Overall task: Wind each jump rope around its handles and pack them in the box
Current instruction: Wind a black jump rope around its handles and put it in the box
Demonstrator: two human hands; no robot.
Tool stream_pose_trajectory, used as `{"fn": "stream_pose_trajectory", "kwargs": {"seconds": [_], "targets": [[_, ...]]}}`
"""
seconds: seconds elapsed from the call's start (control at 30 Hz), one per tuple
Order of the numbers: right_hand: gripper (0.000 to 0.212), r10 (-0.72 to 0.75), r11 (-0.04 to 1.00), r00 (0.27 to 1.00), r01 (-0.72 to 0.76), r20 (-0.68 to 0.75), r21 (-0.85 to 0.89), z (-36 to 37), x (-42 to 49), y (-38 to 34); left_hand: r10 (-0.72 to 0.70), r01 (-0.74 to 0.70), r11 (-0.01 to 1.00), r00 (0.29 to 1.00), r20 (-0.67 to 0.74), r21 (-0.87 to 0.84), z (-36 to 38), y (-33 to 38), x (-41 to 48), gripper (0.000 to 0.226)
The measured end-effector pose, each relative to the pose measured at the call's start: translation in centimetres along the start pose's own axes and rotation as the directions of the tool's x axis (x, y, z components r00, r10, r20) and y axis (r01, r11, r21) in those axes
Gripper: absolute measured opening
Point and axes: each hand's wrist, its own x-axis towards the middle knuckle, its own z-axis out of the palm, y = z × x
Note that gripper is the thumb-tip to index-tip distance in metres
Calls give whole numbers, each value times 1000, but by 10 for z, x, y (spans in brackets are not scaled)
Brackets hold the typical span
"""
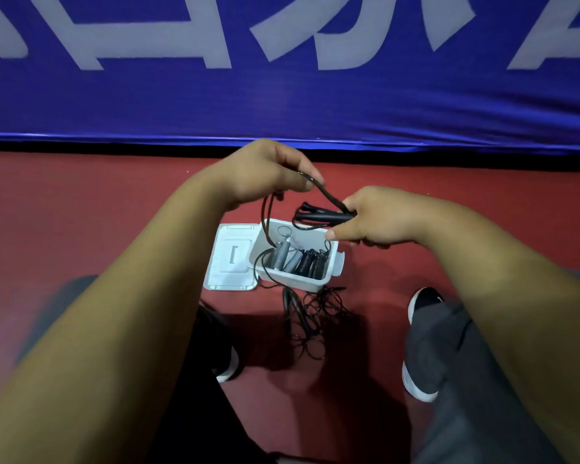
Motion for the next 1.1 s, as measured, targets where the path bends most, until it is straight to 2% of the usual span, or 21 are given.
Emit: {"fn": "stream_pose_trajectory", "kwargs": {"seconds": [0.1,0.17,0.27,0.37,0.43,0.5,0.63,0.7,0.77,0.83,0.9,0.93,1.0,1.1], "targets": [[31,63,998,996,-61,-62,32,3,11,7,-17,15,998,999,44,53,3,8,-3,12],[26,113,991,985,-102,-127,87,4,17,12,-44,45,999,995,92,0,6,7,-5,14],[19,155,971,964,-109,-214,213,5,23,17,-122,137,984,984,133,-110,17,3,-6,31],[19,198,905,943,-70,-268,421,6,25,18,-169,199,960,972,164,-195,27,3,-8,49],[20,198,881,932,-32,-305,473,5,24,16,-191,227,941,969,159,-252,31,5,-9,54],[22,153,912,924,3,-349,409,4,23,15,-218,256,907,964,150,-334,34,5,-7,50],[30,61,986,897,14,-437,166,2,21,15,-230,310,780,950,212,-544,39,6,-4,37],[35,63,987,903,5,-425,158,3,21,16,-179,261,792,963,199,-552,41,3,-4,29],[37,85,982,910,-6,-405,190,2,21,17,-117,186,844,979,166,-503,41,0,-4,22],[37,110,981,908,-34,-404,192,0,21,18,-75,114,916,991,115,-384,42,-1,-5,17],[36,151,977,904,-75,-400,199,-2,22,21,-20,24,990,999,31,-139,43,2,-8,15],[34,178,969,905,-93,-386,230,-3,23,22,19,-18,1000,1000,-19,18,45,4,-8,23],[30,235,927,912,-106,-337,360,-1,25,25,83,-51,955,992,-99,292,48,5,-8,31],[19,260,808,937,-79,-232,584,4,25,23,160,-48,837,974,-161,545,55,-3,-1,16]]}}
